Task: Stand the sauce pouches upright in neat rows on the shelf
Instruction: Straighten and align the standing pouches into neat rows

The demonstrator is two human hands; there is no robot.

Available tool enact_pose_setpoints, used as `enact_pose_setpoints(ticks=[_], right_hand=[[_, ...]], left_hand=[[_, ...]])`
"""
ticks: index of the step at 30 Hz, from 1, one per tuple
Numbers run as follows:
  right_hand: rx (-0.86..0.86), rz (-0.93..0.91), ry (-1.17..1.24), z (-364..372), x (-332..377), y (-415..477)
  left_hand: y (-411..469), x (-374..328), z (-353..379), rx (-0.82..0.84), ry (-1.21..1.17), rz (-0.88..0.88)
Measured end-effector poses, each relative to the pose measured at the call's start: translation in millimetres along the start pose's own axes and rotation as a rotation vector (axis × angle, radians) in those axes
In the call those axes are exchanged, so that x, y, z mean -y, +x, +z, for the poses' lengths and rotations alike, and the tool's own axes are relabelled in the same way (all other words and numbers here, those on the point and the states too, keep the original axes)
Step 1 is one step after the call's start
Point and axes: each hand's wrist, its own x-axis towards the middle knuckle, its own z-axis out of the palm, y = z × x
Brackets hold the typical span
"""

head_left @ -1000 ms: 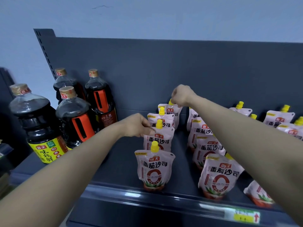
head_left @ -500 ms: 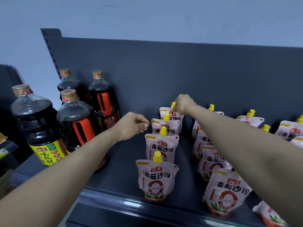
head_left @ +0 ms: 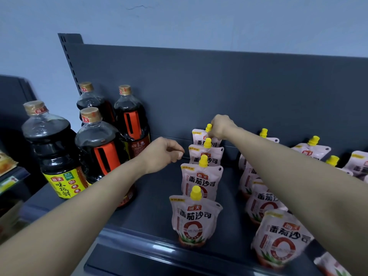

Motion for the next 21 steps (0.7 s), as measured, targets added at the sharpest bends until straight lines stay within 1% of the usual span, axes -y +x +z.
enact_pose_setpoints(ticks=[3,6,8,10,11,13,15,18,21], right_hand=[[-0.039,-0.012,-0.009,-15,0,-10],[-0.134,-0.021,0.018,-29,-1,-23],[-0.173,-0.015,0.029,-36,-4,-33],[-0.188,-0.009,0.041,-41,-8,-43],[-0.186,-0.012,0.05,-43,-10,-50],[-0.158,-0.045,0.067,-46,-13,-62],[-0.074,-0.094,0.059,-42,-14,-75],[0.048,-0.129,-0.009,-27,-10,-85],[0.104,-0.111,-0.113,-14,-5,-81]], left_hand=[[-1,-4,-1,0.028,0.013,0.008],[-1,-10,2,0.06,-0.001,0.015],[-1,-12,7,0.132,0.032,0.015],[0,-11,14,0.223,0.092,0.01],[1,-11,16,0.244,0.097,0.006],[3,-14,17,0.205,0.053,-0.002],[7,-19,13,0.151,0.002,-0.001],[4,-28,8,0.234,-0.035,0.004],[-1,-25,10,0.316,0.057,0.029]])
